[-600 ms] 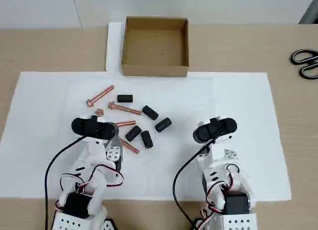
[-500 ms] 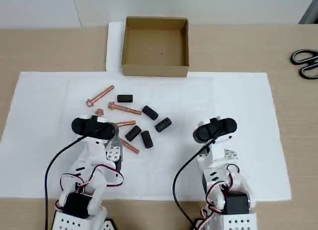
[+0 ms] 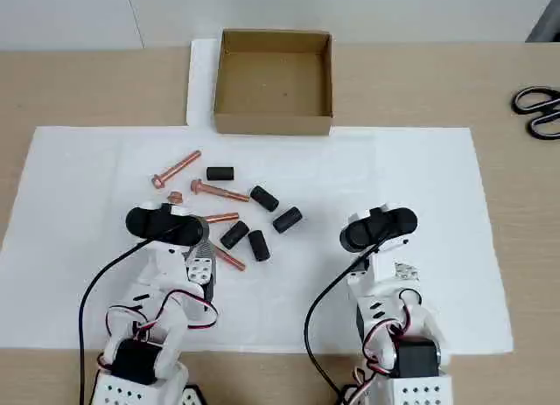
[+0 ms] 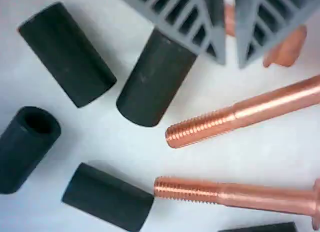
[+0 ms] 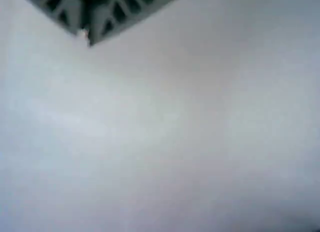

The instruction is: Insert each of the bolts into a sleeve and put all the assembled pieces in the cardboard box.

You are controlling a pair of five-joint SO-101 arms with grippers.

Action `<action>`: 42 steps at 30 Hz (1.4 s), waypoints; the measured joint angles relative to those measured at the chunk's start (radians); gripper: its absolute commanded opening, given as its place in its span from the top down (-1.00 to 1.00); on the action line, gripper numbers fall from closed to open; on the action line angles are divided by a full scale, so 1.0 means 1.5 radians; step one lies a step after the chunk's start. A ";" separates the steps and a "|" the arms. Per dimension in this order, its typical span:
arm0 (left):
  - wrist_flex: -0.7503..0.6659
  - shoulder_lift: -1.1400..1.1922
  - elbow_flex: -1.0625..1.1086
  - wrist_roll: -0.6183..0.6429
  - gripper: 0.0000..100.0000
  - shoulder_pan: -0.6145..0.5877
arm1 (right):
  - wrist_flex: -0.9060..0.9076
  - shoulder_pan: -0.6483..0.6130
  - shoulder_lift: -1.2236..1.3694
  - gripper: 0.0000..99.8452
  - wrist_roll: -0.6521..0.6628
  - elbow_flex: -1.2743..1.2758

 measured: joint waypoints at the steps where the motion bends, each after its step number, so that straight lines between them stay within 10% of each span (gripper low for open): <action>1: 0.000 0.000 0.000 0.000 0.99 0.000 | 0.000 0.000 0.000 0.99 0.000 0.000; 33: 0.000 0.000 0.000 0.000 0.99 0.000 | -0.026 0.000 0.000 0.97 0.000 0.000; 42: 0.000 0.000 0.000 0.000 0.99 0.000 | -0.077 0.029 0.007 0.58 0.000 -0.096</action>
